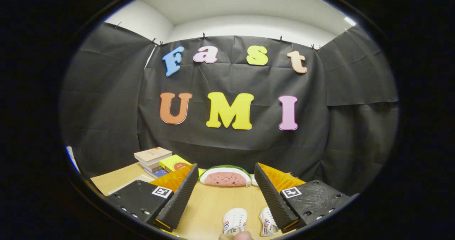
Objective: Open the storage box then place both shoes into the box .Put the left shoe in first, then the right shoe, with the right side of both shoes facing outward in a uniform manner.
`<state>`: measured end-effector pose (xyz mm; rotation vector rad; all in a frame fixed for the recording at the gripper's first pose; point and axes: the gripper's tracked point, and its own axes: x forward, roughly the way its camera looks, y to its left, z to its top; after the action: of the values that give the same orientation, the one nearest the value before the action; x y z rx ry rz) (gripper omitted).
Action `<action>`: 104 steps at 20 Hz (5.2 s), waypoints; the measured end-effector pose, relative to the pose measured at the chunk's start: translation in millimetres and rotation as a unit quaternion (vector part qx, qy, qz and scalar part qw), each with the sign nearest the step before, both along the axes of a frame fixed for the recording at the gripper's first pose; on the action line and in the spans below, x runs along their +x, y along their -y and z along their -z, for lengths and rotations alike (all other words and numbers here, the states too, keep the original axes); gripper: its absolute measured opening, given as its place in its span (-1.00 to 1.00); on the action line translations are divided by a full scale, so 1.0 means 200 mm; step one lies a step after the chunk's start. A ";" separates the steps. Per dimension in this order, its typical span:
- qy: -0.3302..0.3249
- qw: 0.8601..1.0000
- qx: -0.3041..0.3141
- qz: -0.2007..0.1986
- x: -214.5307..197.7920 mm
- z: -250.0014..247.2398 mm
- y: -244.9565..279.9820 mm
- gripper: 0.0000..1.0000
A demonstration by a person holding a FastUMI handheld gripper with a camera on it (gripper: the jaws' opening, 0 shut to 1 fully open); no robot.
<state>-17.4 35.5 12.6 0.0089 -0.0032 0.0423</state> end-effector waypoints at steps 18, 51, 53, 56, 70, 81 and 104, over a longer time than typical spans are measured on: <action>-0.035 0.999 -0.006 -0.022 0.02 0.00 0.10 0.91; -0.410 0.783 0.348 -0.312 0.12 1.16 -0.86 0.69; -0.411 0.783 0.354 -0.305 0.13 1.14 -0.83 0.46; -0.393 0.799 0.356 -0.284 0.18 1.08 -0.73 -0.38; -0.364 0.861 0.241 -0.261 0.14 0.51 -0.92 -1.00; -0.322 0.864 0.207 -0.327 0.04 0.03 -1.71 -1.00; -0.143 0.963 0.027 -0.225 0.23 -0.08 -1.42 0.82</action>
<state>29.2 318.7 28.6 0.0699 0.2882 0.4962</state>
